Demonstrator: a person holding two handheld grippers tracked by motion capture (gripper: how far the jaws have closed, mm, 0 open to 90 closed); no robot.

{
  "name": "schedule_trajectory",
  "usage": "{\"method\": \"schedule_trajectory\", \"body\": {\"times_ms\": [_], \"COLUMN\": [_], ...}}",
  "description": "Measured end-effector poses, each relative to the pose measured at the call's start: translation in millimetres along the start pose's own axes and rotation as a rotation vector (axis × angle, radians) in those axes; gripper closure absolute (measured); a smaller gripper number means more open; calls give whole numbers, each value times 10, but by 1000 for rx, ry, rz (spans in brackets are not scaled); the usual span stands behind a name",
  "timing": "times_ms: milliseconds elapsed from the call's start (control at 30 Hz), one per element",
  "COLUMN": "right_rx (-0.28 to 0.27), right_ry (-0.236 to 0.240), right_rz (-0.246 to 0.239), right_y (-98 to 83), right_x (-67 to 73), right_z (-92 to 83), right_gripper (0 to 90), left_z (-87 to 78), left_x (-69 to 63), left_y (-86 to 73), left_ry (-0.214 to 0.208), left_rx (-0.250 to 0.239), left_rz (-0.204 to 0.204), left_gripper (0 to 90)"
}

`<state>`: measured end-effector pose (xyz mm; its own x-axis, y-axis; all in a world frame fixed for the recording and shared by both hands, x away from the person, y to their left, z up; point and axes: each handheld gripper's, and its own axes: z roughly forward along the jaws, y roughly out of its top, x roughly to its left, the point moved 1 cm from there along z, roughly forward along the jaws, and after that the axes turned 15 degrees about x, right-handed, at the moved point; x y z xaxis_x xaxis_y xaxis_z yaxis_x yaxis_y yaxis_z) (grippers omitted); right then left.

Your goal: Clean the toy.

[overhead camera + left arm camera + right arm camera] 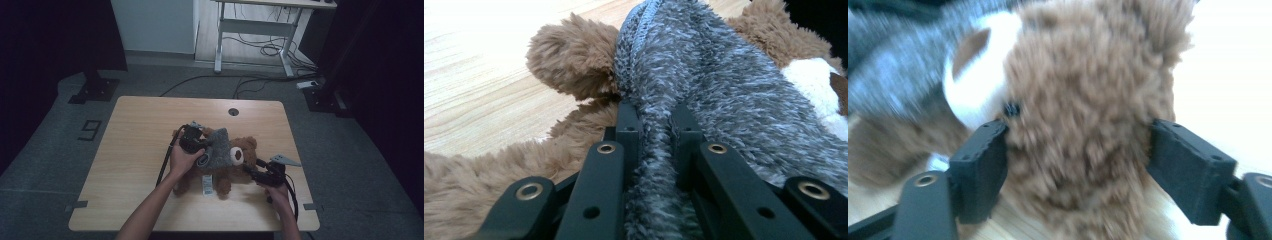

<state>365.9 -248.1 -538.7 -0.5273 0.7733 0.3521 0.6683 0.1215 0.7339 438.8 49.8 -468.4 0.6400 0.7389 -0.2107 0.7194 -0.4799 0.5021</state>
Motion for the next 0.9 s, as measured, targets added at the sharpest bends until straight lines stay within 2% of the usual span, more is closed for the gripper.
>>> {"method": "schedule_trajectory", "body": {"times_ms": [100,200,367,500,667,900], "right_rx": [-14,-3,3,30,78,128], "right_ry": [8,13,43,72,100,113], "right_rz": [8,1,42,64,74,37], "right_y": [61,146,293,374,332,183], "right_x": [35,66,50,69,81,116], "right_z": [-43,-15,43,116,186,205], "right_gripper": [210,144,32,0,0,2], "left_z": [-17,-43,-45,-51,-69,-96], "left_x": [-47,-78,-68,-79,-84,-141], "left_y": [-56,-126,-211,-247,-318,-445], "left_ry": [-4,2,-22,-23,-45,-67], "left_rx": [-5,-17,-41,-49,-55,-71], "left_rz": [15,28,17,21,22,37], "left_gripper": [790,790,793,793,793,794]}}
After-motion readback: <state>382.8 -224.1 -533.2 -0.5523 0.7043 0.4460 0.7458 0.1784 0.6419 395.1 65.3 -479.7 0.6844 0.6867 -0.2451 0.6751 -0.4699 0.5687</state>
